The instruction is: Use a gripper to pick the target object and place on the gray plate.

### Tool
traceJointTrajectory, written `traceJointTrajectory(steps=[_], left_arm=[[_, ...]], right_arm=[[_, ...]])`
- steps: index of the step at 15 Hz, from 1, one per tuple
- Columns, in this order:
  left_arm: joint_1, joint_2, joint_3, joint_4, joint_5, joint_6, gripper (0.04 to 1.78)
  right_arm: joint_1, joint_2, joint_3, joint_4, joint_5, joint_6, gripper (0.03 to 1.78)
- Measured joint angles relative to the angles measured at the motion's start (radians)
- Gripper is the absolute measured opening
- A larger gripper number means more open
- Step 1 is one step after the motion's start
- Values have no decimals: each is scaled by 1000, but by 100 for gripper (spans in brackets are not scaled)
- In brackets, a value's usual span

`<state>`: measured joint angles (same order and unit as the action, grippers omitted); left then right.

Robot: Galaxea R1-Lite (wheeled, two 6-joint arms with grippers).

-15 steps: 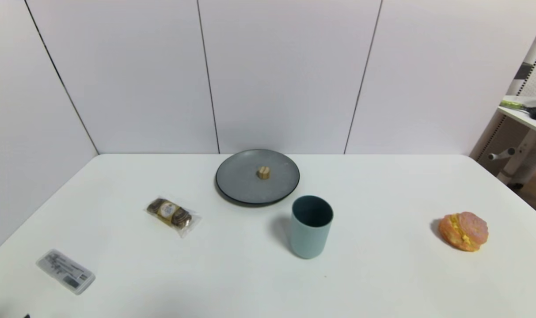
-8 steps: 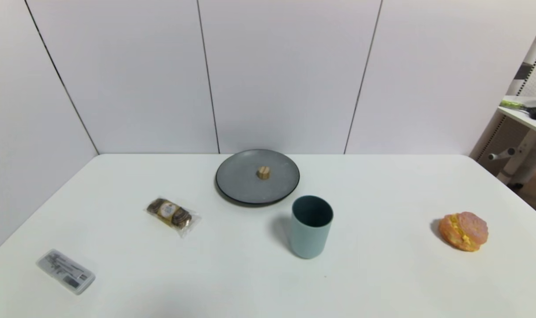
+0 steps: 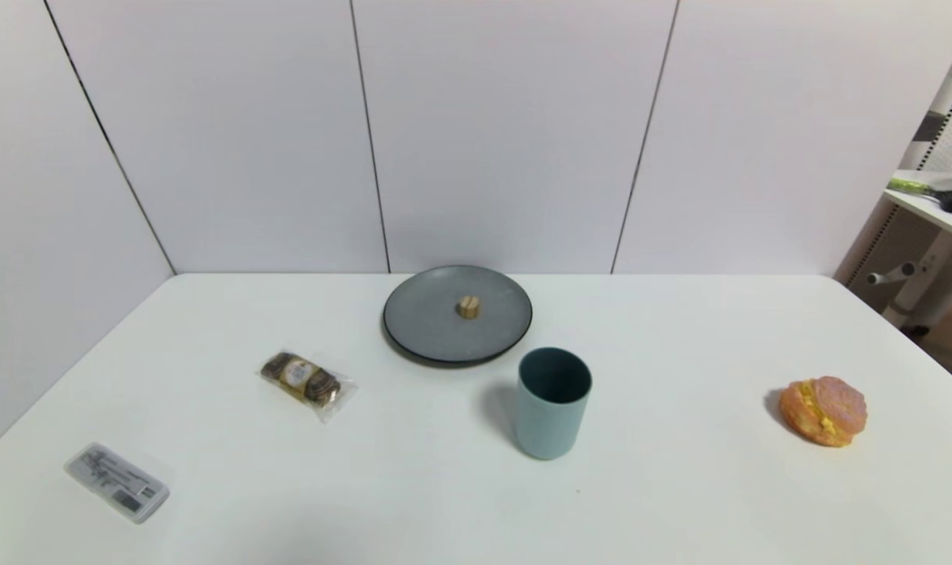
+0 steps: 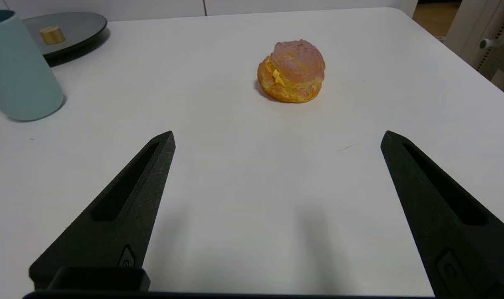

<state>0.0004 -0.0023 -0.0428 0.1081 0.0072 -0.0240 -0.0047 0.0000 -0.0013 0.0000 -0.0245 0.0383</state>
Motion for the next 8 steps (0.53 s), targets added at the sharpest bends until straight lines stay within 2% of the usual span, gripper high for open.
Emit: traceJointTrajectory(steps=[8], left_arm=[[0,0,0,0,0,0,169]], right_arm=[[0,0,-2,5,-1,1,171]])
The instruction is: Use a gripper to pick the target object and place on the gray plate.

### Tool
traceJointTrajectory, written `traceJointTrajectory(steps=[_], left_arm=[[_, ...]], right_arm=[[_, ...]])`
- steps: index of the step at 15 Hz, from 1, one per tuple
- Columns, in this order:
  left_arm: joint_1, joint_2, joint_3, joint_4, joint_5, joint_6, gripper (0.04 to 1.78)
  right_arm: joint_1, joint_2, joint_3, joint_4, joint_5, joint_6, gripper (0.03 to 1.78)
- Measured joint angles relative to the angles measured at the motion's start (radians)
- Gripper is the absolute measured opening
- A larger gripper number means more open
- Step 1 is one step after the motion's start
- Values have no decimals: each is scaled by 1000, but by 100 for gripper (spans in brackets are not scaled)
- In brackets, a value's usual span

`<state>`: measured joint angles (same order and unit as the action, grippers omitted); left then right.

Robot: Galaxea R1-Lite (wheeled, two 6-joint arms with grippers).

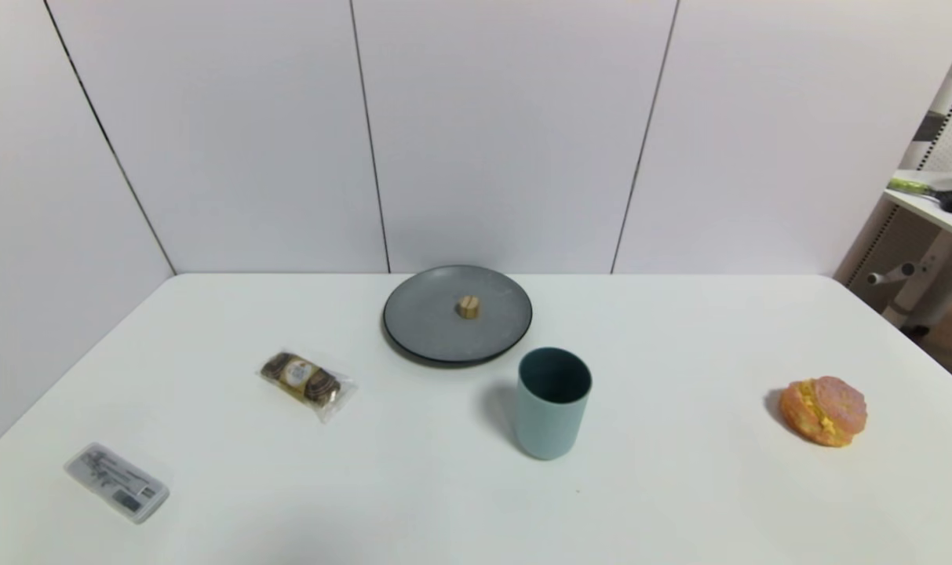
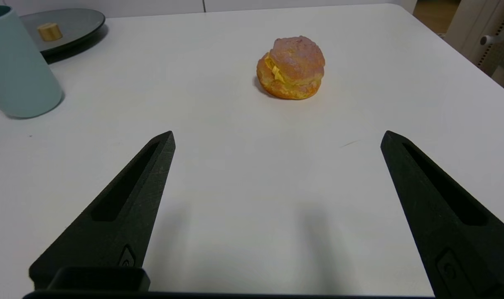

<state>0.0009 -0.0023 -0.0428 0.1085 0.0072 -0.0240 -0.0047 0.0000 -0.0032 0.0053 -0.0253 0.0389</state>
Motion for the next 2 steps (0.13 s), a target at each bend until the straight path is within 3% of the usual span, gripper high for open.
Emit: traceJointTrajectory(steps=[2], left_arm=[[0,0,0,0,0,0,169]], right_arm=[[0,0,1,-5,1,2,171]])
